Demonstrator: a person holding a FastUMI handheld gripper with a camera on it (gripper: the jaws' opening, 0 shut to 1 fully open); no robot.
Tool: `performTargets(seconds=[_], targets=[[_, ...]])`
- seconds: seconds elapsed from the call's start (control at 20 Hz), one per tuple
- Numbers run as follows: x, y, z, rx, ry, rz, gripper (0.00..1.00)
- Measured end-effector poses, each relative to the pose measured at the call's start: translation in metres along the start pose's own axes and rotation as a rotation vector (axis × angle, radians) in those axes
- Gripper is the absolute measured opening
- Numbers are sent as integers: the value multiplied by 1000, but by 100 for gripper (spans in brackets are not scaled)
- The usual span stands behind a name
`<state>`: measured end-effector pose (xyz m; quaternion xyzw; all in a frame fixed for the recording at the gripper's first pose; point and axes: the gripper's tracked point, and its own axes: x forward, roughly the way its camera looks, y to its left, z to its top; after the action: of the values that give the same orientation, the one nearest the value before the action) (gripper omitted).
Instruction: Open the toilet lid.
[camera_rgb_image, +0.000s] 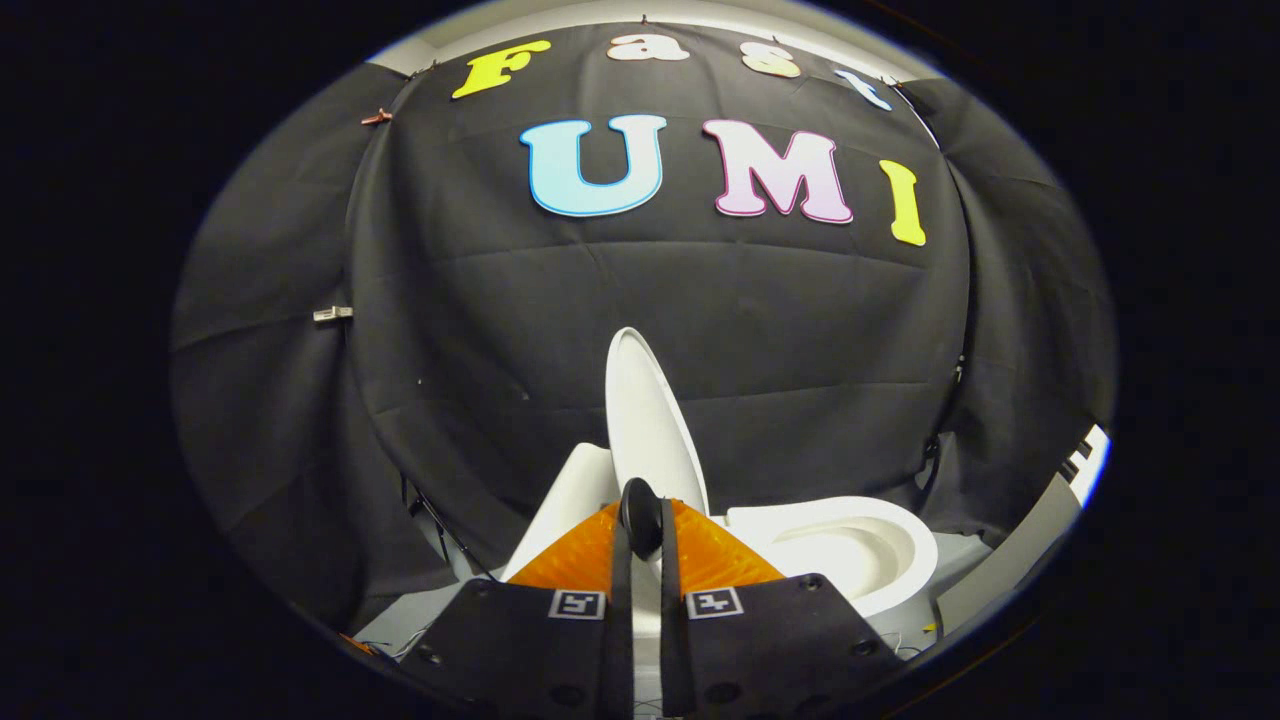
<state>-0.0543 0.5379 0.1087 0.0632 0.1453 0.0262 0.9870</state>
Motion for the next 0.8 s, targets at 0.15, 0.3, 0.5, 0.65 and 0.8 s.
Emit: performTargets(seconds=[0.15,0.3,0.5,0.65,0.8], targets=[[1,-2,-8,11,34,6,23],[-3,3,4,27,-14,51,33],[-5,5,1,8,10,93,100],[-12,2,9,15,-14,110,99],[-21,-1,17,27,-26,134,99]])
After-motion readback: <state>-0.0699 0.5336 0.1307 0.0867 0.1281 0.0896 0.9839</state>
